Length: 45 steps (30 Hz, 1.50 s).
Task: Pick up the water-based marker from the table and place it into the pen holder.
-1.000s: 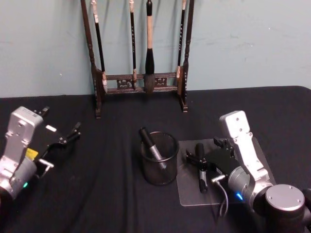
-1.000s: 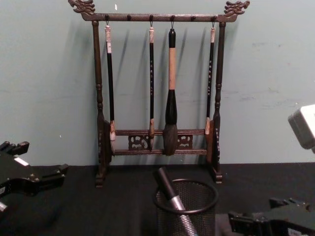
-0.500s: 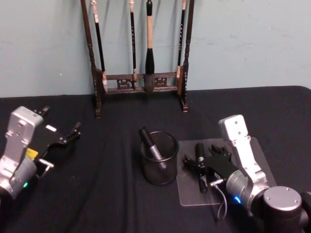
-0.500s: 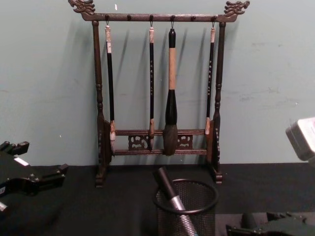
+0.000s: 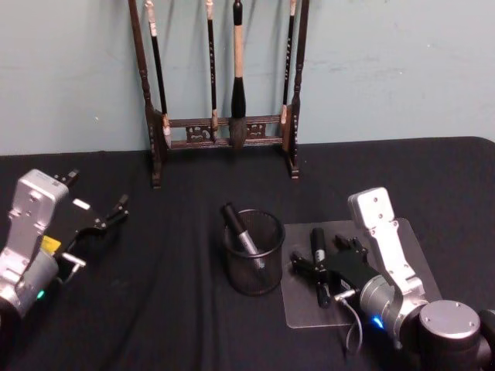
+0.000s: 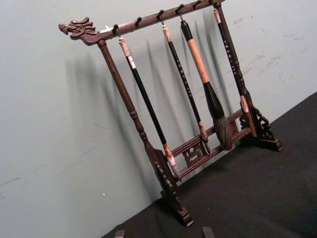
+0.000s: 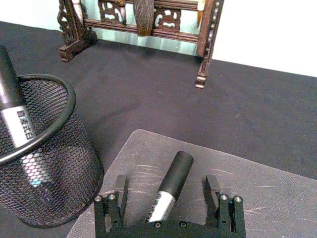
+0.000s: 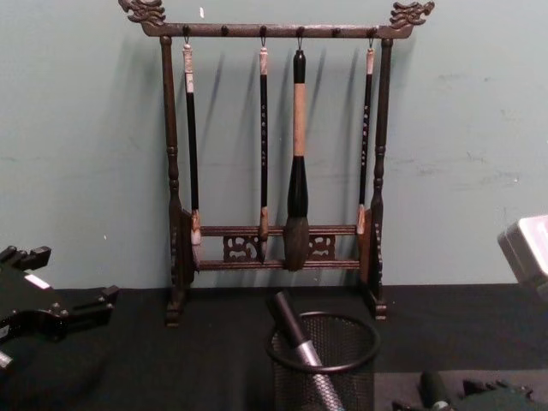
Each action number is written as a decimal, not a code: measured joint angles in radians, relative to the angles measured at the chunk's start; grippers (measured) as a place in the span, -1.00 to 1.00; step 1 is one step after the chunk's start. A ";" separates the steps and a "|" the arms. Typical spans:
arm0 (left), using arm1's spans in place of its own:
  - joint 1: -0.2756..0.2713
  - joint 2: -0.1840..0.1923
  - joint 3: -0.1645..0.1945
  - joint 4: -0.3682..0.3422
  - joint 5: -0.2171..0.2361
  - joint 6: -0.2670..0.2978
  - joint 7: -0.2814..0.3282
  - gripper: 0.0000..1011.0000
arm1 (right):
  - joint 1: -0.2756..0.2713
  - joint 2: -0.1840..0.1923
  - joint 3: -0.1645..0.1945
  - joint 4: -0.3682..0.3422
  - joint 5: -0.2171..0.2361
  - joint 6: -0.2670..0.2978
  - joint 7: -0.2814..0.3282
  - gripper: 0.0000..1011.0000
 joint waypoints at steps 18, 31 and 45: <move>0.000 0.000 0.000 0.000 0.000 0.000 0.000 1.00 | 0.001 0.002 -0.001 0.003 0.000 -0.003 0.007 0.74; 0.000 0.000 0.000 0.000 0.000 0.000 0.000 1.00 | 0.001 0.002 -0.001 0.002 -0.001 -0.002 0.005 -0.50; 0.000 0.000 0.000 0.000 0.000 0.000 0.000 1.00 | -0.001 0.004 0.002 0.001 0.001 -0.011 0.010 -0.53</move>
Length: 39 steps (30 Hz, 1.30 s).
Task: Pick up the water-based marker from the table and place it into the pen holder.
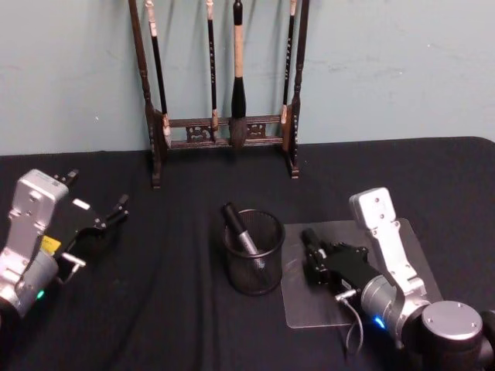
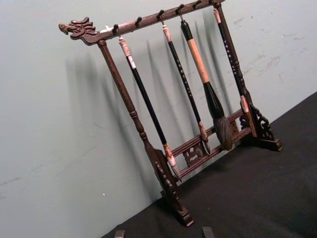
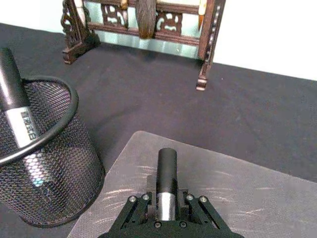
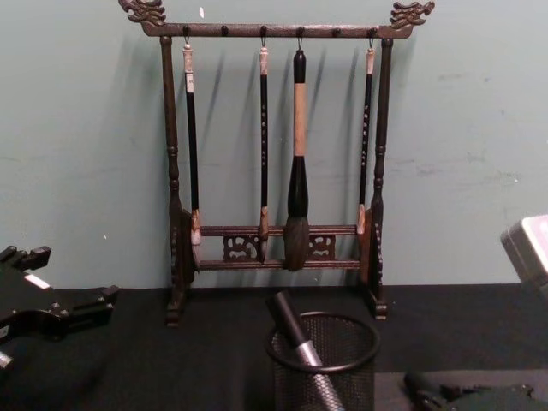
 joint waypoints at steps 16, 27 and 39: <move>0.000 0.000 0.000 0.000 0.000 0.000 0.000 1.00 | -0.033 0.062 -0.004 -0.130 -0.047 -0.154 -0.003 -0.53; 0.000 0.000 0.000 0.000 0.000 0.000 0.000 1.00 | -0.013 0.083 -0.011 -0.155 -0.025 -0.264 0.053 -0.53; 0.000 0.000 0.000 0.000 0.000 0.000 0.000 1.00 | 0.085 0.096 -0.118 -0.063 0.028 -0.417 0.167 -0.53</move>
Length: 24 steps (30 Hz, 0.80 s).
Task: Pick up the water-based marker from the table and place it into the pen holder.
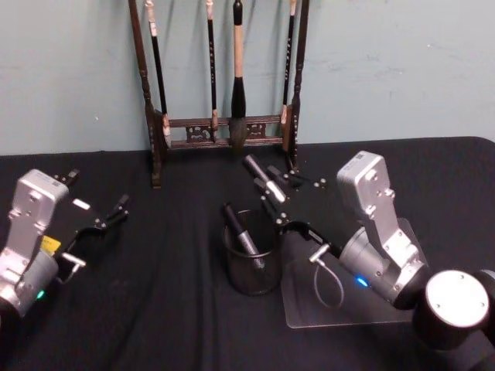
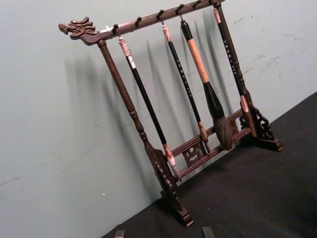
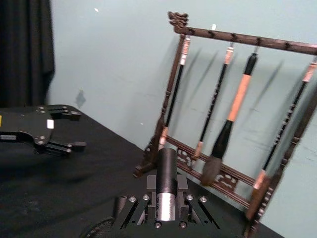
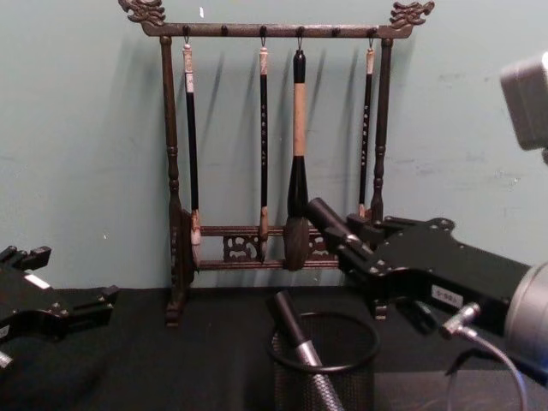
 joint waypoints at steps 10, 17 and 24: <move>0.000 0.000 0.000 0.000 0.000 0.000 0.000 1.00 | 0.095 -0.001 -0.073 0.138 0.073 -0.078 0.079 -0.53; 0.000 0.000 0.000 0.000 0.000 0.000 0.000 1.00 | 0.130 -0.002 -0.099 0.186 0.089 -0.113 0.101 -0.53; 0.000 0.000 0.000 0.000 0.000 0.000 0.000 1.00 | 0.157 -0.016 -0.114 0.220 0.093 -0.114 0.100 -0.52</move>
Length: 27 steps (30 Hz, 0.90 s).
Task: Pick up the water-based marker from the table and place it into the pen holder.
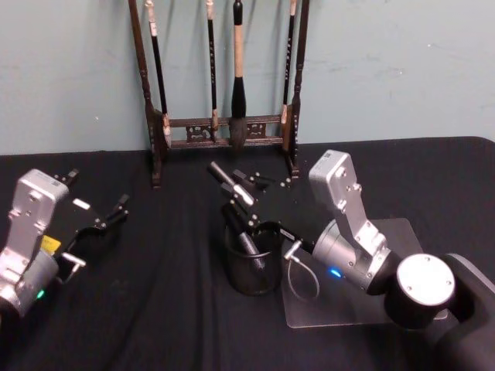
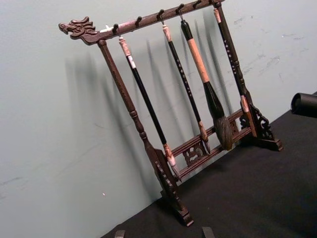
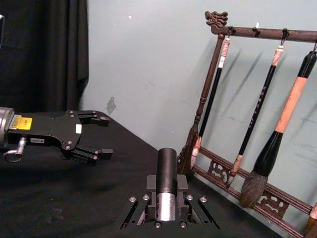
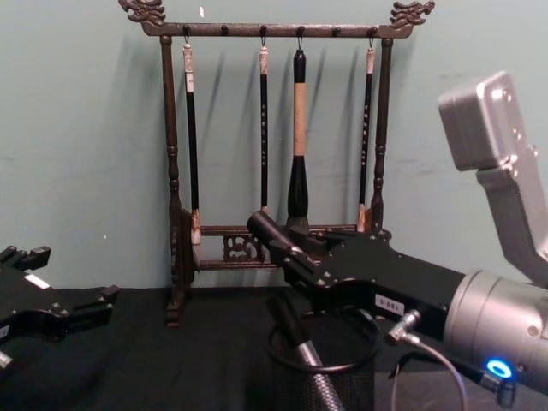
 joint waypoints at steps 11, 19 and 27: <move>0.000 0.000 0.000 0.000 0.000 0.000 0.000 1.00 | 0.025 -0.019 -0.015 0.031 -0.005 0.033 -0.018 -0.53; 0.000 0.000 0.000 0.000 0.000 0.000 0.000 1.00 | 0.035 -0.025 -0.018 0.054 -0.007 0.031 -0.017 -0.53; 0.000 0.000 0.000 0.000 0.000 0.000 0.000 1.00 | 0.045 -0.032 -0.016 0.078 -0.006 0.015 -0.015 -0.53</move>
